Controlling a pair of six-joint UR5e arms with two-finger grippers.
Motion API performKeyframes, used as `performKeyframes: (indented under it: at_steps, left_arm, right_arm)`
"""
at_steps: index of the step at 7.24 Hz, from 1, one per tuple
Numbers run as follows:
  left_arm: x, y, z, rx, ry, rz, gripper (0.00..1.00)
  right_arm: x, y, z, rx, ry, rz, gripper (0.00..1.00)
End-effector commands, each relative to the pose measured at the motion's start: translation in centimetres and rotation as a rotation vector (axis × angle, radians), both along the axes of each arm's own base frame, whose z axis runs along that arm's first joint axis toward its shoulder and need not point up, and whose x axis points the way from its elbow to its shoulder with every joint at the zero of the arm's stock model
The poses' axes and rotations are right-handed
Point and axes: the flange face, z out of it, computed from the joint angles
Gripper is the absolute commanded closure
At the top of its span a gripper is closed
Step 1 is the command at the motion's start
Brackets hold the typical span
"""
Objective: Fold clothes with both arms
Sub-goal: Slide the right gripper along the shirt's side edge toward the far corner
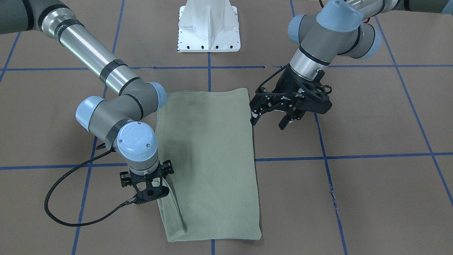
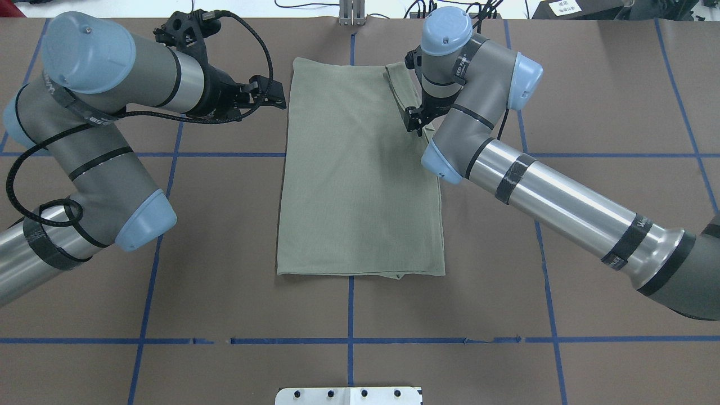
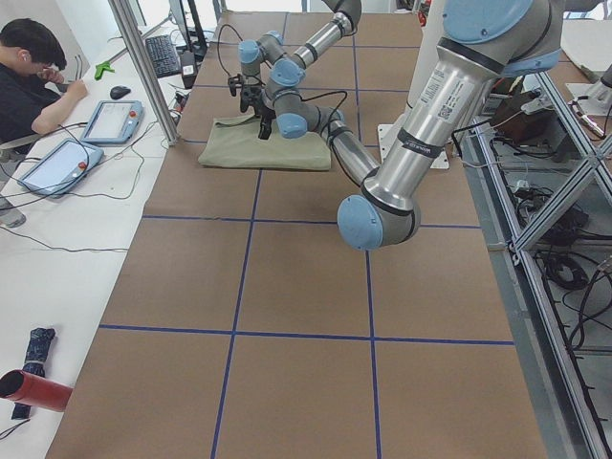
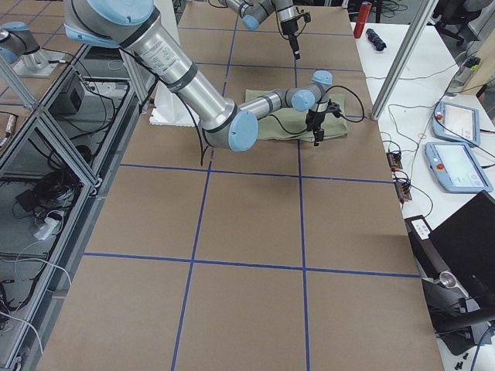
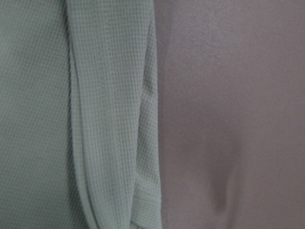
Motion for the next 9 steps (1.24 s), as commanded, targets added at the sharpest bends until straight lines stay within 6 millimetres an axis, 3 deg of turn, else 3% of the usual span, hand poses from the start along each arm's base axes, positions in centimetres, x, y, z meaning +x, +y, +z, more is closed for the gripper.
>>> performKeyframes:
  at_steps: [1,3,6,8,9]
  left_arm:
    - [0.0,0.0,-0.2,0.002,0.002,0.0,0.0]
    - [0.0,0.0,-0.5,0.005,0.005,0.0,0.0]
    - [0.0,-0.1,-0.5,0.006,0.004,-0.001,0.0]
    - [-0.3,-0.4,-0.5,0.008,0.004,-0.007,0.0]
    - [-0.5,-0.5,-0.5,0.008,0.004,-0.01,0.0]
  right_arm:
    - [0.0,-0.3,0.5,-0.005,0.008,-0.001,0.0]
    - [0.0,-0.5,0.1,-0.003,0.006,0.001,0.0]
    - [2.6,-2.9,2.5,-0.021,0.048,0.048,0.0]
    - [3.3,-3.8,1.7,0.014,0.012,0.066,0.0]
    - [3.0,-4.2,-0.5,0.031,-0.006,0.069,0.0]
